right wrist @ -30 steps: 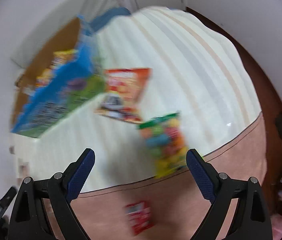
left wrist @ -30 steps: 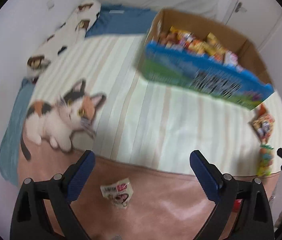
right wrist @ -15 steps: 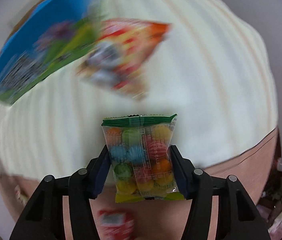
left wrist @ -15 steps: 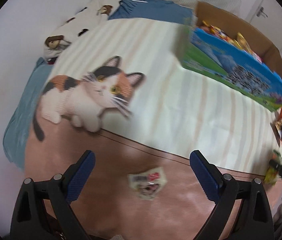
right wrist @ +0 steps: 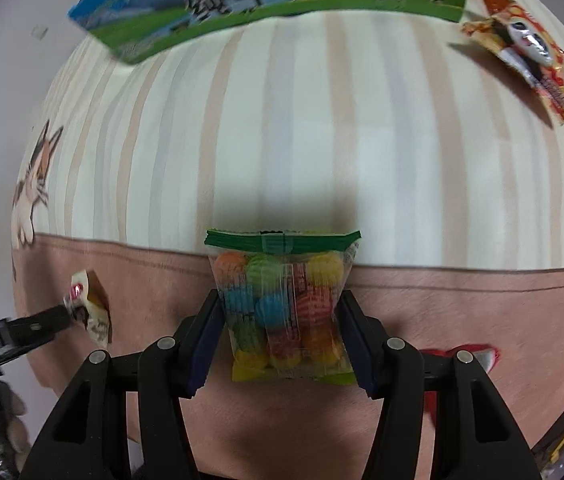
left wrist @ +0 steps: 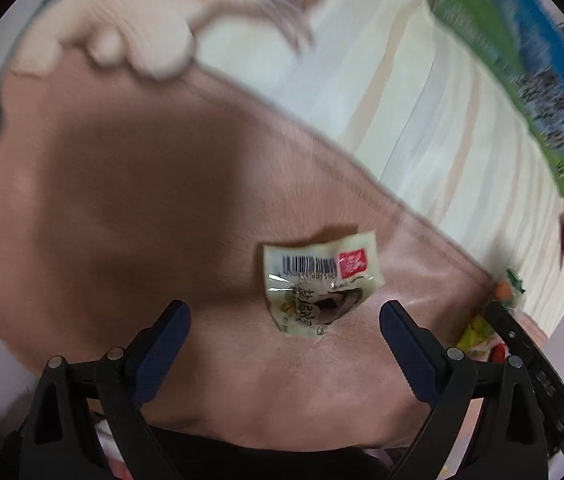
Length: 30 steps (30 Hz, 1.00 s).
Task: Organize snacks
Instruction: 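Grasp the candy-ball bag with the right gripper while the left grasps the small white pack, then carry both held packs over the cardboard box and lower them inside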
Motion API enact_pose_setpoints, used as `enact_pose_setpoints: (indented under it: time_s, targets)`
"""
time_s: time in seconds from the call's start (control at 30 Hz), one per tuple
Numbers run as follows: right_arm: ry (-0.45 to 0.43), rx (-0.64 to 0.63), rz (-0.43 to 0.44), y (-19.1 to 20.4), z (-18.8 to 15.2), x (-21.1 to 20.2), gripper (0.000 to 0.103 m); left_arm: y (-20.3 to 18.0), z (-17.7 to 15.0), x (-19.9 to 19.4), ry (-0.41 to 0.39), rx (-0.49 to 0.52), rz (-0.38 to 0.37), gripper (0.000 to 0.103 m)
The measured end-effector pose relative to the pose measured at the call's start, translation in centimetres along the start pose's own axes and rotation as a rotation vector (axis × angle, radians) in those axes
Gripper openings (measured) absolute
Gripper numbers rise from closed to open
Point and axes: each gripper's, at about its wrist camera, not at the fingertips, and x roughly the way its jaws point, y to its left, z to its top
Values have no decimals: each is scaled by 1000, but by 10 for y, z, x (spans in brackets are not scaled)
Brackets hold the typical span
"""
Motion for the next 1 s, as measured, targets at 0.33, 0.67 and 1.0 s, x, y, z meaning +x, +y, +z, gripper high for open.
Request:
enact_pose_setpoints:
  time_s: [0.33,0.67,1.0]
  targets:
    - [44,30,-3,2,-10,22,63,-18,0,8,-95,70,83,54]
    - [1,56,39,-2,-13,19,55,-49,-15,-22,-153,161,71,51]
    - [-116,101,143,-15,18,-54,54,-134,-16,-88,-219,332,-43,51]
